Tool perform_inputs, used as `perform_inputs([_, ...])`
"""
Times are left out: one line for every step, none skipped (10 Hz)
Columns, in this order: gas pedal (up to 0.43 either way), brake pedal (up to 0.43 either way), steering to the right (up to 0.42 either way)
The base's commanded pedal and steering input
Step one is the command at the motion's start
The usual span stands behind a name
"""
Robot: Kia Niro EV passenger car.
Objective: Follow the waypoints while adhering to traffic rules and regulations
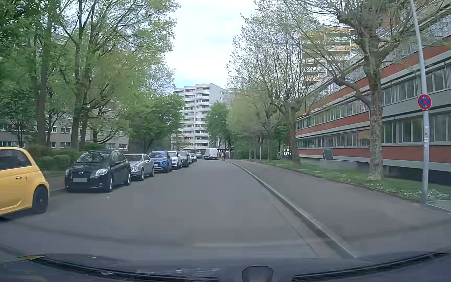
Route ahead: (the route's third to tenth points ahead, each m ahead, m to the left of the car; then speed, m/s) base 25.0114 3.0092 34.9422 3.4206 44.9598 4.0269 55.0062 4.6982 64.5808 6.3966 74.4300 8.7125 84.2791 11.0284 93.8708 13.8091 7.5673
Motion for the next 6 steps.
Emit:
perform_inputs([0.039, 0.0, -0.006])
perform_inputs([0.039, 0.0, -0.006])
perform_inputs([0.039, 0.0, -0.006])
perform_inputs([0.039, 0.0, -0.006])
perform_inputs([0.039, 0.0, -0.005])
perform_inputs([0.039, 0.0, -0.005])
